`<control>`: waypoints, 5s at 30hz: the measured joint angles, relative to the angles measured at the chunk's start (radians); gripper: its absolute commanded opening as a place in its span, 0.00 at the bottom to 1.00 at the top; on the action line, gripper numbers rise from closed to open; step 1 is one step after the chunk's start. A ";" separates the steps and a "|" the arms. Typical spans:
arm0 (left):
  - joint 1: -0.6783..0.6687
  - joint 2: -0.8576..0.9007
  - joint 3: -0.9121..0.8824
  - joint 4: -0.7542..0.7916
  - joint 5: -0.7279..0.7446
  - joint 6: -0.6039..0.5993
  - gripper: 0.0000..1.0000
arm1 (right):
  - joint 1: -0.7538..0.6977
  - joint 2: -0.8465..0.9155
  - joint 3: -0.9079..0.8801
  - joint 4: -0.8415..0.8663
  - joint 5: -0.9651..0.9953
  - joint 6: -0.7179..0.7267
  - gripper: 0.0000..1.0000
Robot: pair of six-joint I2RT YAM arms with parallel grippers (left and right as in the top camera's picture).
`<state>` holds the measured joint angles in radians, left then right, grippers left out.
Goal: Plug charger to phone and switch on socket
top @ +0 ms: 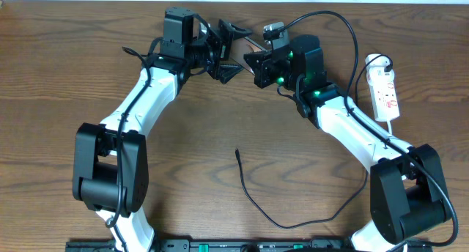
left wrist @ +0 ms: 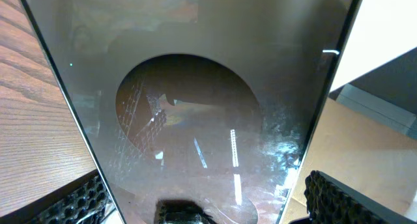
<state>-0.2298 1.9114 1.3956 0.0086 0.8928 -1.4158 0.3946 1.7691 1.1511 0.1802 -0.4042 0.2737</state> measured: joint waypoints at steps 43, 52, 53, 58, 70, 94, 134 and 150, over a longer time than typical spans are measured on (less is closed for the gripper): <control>0.313 -0.014 -0.004 0.416 0.309 0.236 0.96 | -0.066 0.009 0.010 0.359 -0.096 1.251 0.01; 0.300 -0.014 -0.004 0.416 0.267 0.180 0.96 | 0.092 0.009 0.010 0.446 0.052 1.382 0.01; 0.299 -0.014 -0.004 0.416 0.264 0.166 0.96 | 0.107 0.009 0.010 0.448 0.072 1.390 0.01; 0.293 -0.014 -0.004 0.416 0.253 0.105 0.96 | 0.159 0.009 0.010 0.449 0.150 1.432 0.01; 0.290 -0.014 -0.004 0.415 0.241 0.029 0.90 | 0.218 0.009 0.010 0.452 0.236 1.542 0.01; 0.248 -0.014 -0.004 0.415 0.207 0.020 0.35 | 0.262 0.009 0.010 0.438 0.293 1.554 0.01; 0.208 -0.014 -0.004 0.408 0.180 0.014 0.07 | 0.293 0.009 0.010 0.438 0.351 1.547 0.99; 0.443 -0.014 -0.004 0.408 0.290 0.163 0.07 | 0.248 0.009 0.010 0.464 0.261 1.412 0.99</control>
<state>0.2131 1.8977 1.3918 0.4168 1.1824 -1.2533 0.6422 1.7779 1.1606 0.6445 -0.1436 1.6855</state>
